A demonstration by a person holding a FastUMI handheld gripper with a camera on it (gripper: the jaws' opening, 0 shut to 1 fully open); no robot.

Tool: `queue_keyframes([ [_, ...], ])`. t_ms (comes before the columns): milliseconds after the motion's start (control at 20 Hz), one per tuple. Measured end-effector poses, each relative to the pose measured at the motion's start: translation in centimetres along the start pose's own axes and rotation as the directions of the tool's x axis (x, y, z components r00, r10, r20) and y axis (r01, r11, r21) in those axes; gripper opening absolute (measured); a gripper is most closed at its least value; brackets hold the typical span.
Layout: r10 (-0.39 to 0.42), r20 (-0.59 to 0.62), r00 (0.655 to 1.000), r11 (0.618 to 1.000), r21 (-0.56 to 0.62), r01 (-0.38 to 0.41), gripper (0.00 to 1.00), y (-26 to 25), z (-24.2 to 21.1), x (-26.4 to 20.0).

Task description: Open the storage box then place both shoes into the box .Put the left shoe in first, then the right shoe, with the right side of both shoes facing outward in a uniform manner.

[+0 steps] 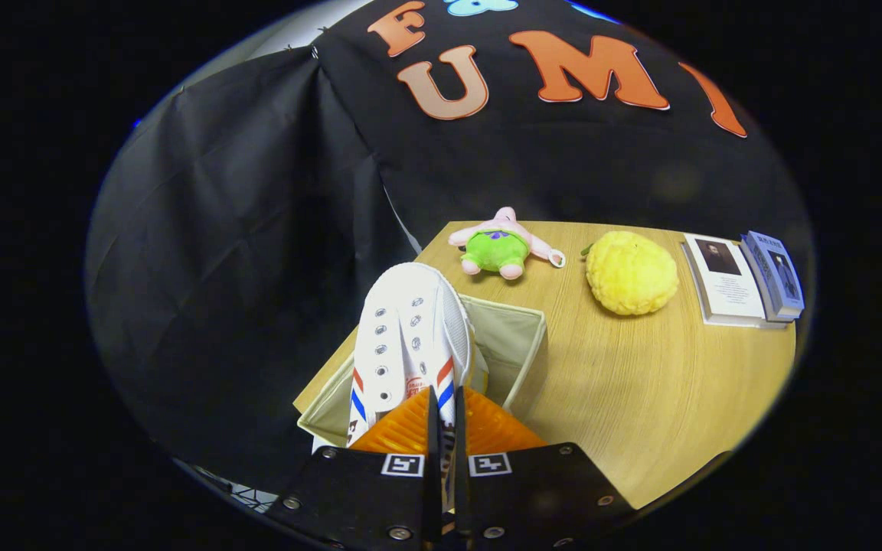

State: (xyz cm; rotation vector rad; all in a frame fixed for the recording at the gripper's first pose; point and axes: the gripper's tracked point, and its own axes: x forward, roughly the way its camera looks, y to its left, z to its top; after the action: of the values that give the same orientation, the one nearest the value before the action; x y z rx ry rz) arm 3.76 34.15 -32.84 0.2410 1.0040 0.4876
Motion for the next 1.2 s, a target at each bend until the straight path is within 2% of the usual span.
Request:
queue_keyframes([
  [150, 0.008, -0.011, 1.000, 1.000, -0.014, -0.008, 0.07, 1.1, -0.3, 1.2],
  [350, -0.069, -0.025, 0.997, 0.995, -0.071, 0.067, 0.07, -0.4, -1.4, 3.1],
  [450, -0.053, -0.039, 0.998, 0.996, -0.070, 0.051, 0.10, -0.1, -2.0, 3.8],
  [500, -0.019, -0.023, 1.000, 0.998, -0.057, 0.017, 0.14, 0.6, -1.6, 3.9],
  [550, -0.016, 0.009, 1.000, 0.999, -0.049, 0.017, 0.23, 0.8, -0.9, 3.7],
  [650, -0.045, 0.076, 0.996, 0.996, -0.070, 0.050, 0.30, -0.4, 0.7, 2.9],
  [800, -0.033, 0.113, 0.993, 0.994, -0.096, 0.044, 0.42, -0.5, 0.5, 1.3],
  [950, -0.024, 0.180, 0.983, 0.991, -0.126, 0.047, 0.64, -1.1, 1.1, -0.8],
  [1050, -0.028, 0.250, 0.968, 0.986, -0.152, 0.068, 0.73, -2.0, 1.8, -2.7],
  [1200, -0.029, 0.373, 0.927, 0.980, -0.170, 0.100, 0.80, -3.0, 3.5, -6.2],
])
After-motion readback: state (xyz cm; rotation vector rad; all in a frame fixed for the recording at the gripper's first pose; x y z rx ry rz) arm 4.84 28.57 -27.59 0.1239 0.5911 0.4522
